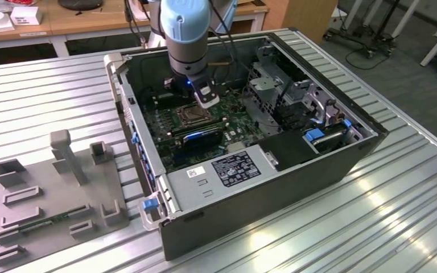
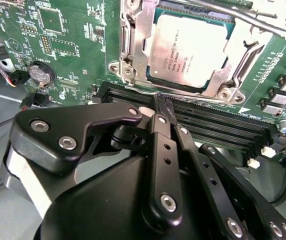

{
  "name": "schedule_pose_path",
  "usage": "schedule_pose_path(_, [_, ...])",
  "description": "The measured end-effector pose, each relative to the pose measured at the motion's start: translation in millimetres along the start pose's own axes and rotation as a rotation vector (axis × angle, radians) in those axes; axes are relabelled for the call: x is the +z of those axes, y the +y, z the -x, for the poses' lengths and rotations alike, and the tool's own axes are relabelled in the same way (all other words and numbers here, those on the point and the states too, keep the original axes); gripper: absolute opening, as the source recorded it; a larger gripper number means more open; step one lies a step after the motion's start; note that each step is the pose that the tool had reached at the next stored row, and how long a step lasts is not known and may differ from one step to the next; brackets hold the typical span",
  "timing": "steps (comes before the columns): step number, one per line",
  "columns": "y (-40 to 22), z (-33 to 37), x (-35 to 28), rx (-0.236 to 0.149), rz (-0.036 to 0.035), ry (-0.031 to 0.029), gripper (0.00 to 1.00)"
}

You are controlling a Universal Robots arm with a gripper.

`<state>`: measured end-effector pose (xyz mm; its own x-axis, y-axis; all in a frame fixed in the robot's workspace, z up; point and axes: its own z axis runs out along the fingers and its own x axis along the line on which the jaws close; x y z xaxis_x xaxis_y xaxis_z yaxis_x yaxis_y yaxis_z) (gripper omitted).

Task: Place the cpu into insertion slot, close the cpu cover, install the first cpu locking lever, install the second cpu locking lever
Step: 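Install the first cpu locking lever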

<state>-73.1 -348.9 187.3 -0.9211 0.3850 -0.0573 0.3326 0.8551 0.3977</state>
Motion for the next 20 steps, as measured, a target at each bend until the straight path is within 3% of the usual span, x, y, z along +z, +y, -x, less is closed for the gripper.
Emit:
schedule_pose_path(14, [-2.9,0.3,3.8,0.002,-0.0001,-0.0008,0.11])
schedule_pose_path(20, [-0.9,0.6,-0.8,0.002,0.0031,0.0003,0.11])
